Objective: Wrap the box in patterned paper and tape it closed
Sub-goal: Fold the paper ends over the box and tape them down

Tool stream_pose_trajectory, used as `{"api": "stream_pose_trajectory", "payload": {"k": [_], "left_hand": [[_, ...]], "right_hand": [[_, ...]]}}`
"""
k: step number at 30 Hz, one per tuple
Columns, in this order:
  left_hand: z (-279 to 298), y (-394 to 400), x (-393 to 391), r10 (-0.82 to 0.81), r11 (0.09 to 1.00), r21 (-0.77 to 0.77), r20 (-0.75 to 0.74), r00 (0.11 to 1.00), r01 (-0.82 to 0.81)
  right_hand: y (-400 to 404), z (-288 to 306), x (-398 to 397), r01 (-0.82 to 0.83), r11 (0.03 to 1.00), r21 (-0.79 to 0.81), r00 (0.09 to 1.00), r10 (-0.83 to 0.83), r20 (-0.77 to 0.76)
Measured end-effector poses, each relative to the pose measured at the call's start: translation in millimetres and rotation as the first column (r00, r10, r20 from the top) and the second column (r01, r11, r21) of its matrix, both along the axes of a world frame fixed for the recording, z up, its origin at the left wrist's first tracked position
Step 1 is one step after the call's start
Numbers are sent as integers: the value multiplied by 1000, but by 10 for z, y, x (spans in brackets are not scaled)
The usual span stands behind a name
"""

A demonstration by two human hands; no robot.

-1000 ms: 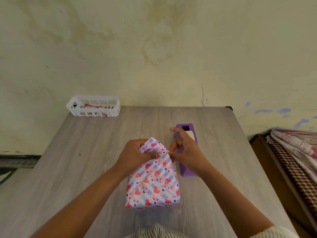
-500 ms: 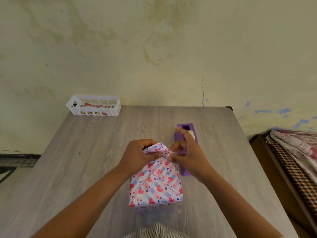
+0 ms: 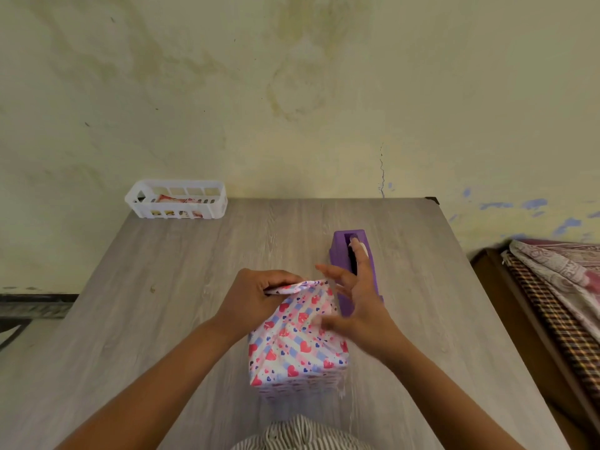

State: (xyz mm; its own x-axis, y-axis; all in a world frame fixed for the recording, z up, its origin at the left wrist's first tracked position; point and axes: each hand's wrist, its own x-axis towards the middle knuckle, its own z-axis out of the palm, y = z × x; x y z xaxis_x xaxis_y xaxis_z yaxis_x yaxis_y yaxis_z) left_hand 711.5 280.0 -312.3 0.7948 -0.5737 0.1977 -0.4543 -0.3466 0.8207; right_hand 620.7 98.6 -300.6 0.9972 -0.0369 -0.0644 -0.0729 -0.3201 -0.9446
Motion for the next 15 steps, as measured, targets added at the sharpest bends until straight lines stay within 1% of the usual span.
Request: {"api": "stream_pose_trajectory", "payload": {"k": [2, 3, 5, 9, 11, 13, 15], "left_hand": [[-27, 9, -15, -15, 1000, -16, 15, 1000, 15], [-39, 9, -16, -24, 1000, -16, 32, 999, 24], [-58, 13, -25, -36, 999, -25, 53, 998, 37], [-60, 63, -75, -89, 996, -27, 67, 994, 91], [-94, 125, -104, -124, 991, 60, 131, 984, 117], [-126, 193, -122, -177, 970, 204, 202, 963, 136], [-130, 238, -140, -235, 930, 333, 203, 951, 159]], "right_hand": [[72, -38, -174, -142, 976, -163, 988, 151, 42], [107, -71, -215, -164, 962, -218, 980, 184, 75], [145, -109, -239, -149, 952, -267, 976, 185, 116], [120, -92, -222, -125, 943, -309, 977, 171, 126], [104, -115, -235, -124, 938, -325, 978, 172, 122], [106, -131, -231, -133, 931, -339, 980, 175, 94], [112, -131, -214, -148, 926, -347, 981, 183, 70]]}}
